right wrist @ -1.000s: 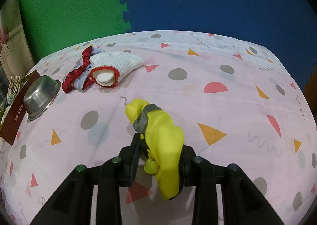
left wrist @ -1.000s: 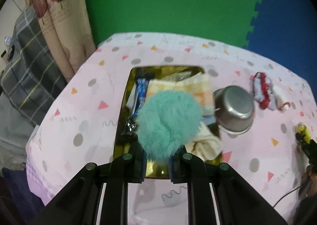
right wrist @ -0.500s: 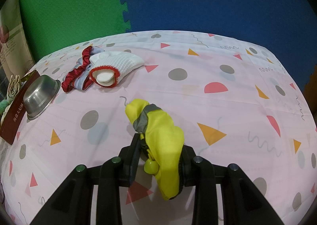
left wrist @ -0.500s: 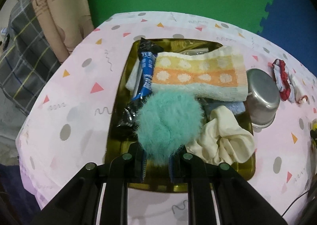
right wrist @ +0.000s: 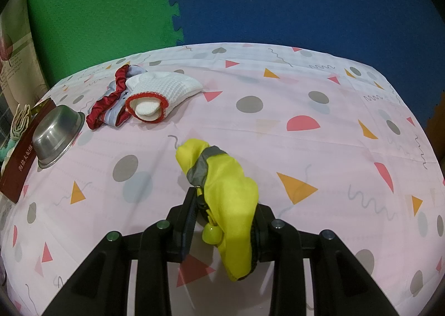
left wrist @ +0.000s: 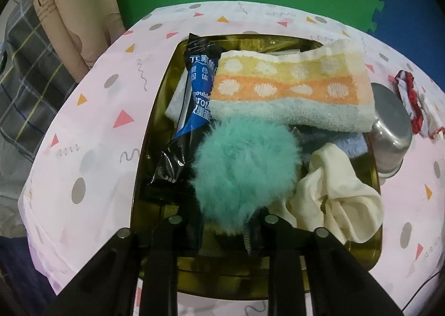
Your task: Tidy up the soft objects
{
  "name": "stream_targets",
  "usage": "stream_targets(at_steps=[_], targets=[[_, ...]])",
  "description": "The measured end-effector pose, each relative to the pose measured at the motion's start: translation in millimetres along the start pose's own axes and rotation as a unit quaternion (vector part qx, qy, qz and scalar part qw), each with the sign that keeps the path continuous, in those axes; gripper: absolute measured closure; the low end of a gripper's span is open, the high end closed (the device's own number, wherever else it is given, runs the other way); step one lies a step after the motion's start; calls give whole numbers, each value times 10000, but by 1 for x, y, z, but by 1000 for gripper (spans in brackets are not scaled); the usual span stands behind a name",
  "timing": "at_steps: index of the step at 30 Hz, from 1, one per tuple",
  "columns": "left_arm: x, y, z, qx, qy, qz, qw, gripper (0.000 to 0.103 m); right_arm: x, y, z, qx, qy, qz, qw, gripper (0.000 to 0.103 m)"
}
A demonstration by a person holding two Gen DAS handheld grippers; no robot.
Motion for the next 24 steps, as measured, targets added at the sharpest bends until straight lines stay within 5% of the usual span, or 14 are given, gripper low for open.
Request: stream_targets(at_steps=[3, 7, 12, 24], targets=[[-2, 1, -3, 75, 42, -6, 10000, 68, 0, 0, 0, 0, 0, 0, 10000, 70], [-12, 1, -4, 150, -13, -136, 9998, 39, 0, 0, -1, -14, 4, 2, 10000, 70], [-27, 1, -6, 178, 73, -188, 9996, 30, 0, 0, 0, -27, 7, 4, 10000, 69], [-63, 7, -8, 312, -142, -682, 9971, 28, 0, 0, 0, -96, 55, 13, 9999, 68]])
Point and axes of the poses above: each gripper's, at about its wrist camera, not at the fingertips, and x roughly the way its jaws point, z to its left, y to its underside, the point moved 9 cm from there along x, roughly the way its jaws point
